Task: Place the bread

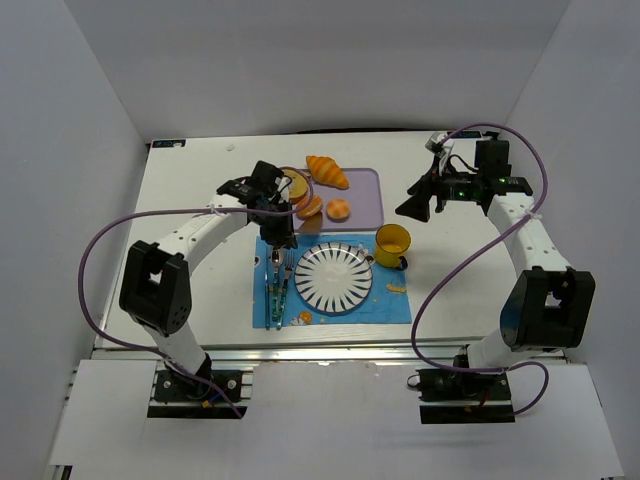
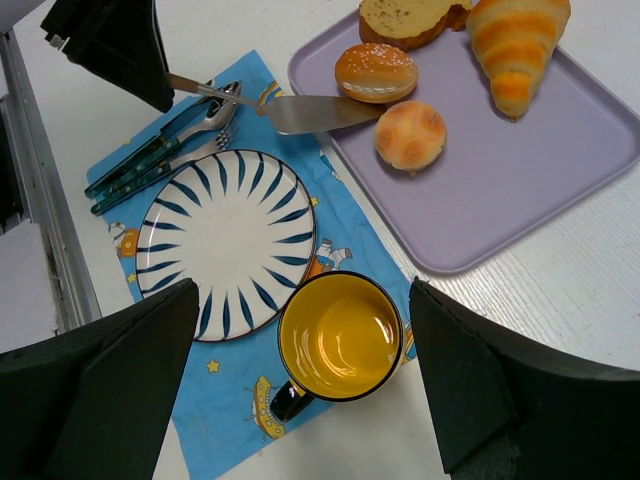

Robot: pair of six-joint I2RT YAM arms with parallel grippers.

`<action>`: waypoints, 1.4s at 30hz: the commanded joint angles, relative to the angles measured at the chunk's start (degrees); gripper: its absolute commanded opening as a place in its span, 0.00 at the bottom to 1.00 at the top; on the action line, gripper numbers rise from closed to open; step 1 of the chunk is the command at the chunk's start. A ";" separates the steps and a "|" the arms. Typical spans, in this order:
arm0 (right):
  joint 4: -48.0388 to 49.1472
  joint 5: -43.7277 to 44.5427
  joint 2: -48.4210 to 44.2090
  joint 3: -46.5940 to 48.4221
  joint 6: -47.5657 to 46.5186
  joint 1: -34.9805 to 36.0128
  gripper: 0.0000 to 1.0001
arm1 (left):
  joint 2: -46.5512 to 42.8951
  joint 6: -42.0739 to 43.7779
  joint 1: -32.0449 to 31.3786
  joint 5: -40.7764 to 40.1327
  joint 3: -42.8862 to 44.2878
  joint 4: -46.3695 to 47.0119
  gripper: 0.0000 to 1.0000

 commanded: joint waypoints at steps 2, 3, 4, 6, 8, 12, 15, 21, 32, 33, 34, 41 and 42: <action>1.97 -1.21 -1.88 -0.52 0.86 -0.18 0.89 | 0.48 0.27 0.66 -2.46 1.53 1.69 0.00; 2.15 -1.21 -1.97 -0.52 0.95 -0.09 0.89 | 0.48 0.18 0.66 -2.55 1.26 1.96 0.00; 2.15 -1.21 -1.97 -0.52 1.12 -0.09 0.89 | 0.57 0.10 0.66 -2.55 0.91 2.65 0.00; 2.23 -1.21 -2.05 -0.52 1.13 -0.18 0.90 | 0.57 0.01 0.66 -2.47 -0.23 3.36 0.00; 2.24 -1.30 -2.06 -0.43 1.21 -0.18 0.90 | 0.22 -0.17 0.66 -2.55 -1.20 4.77 0.00; 2.41 -1.21 -1.97 -0.43 1.39 -0.18 0.89 | -1.27 0.01 0.66 -3.25 -4.88 7.75 0.00; 2.50 -1.39 -1.97 -0.43 1.57 -0.18 0.89 | -3.02 0.88 0.66 -4.66 -8.93 10.56 0.00; 2.85 -1.74 -1.53 -0.08 1.92 -0.18 0.89 | -5.41 1.68 0.66 -7.74 -15.88 16.37 0.00; 2.76 -1.92 -1.53 -0.43 2.09 -0.18 0.90 | -5.14 2.38 0.66 -8.27 -17.46 20.41 0.00; 2.76 -1.92 -1.53 -0.43 2.09 -0.18 0.89 | -5.23 2.90 0.66 -8.18 -17.72 20.50 0.00; 2.85 -1.92 -1.53 -0.52 2.09 -0.18 0.89 | -5.32 3.17 0.66 -8.09 -17.99 20.68 0.00; 3.11 -2.00 -1.27 -0.61 2.44 -0.18 0.89 | -7.60 4.58 0.66 -6.95 -20.71 22.96 0.00; 3.11 -2.00 -1.26 -0.70 2.45 -0.18 0.89 | -8.13 4.67 0.66 -6.86 -20.98 23.31 0.00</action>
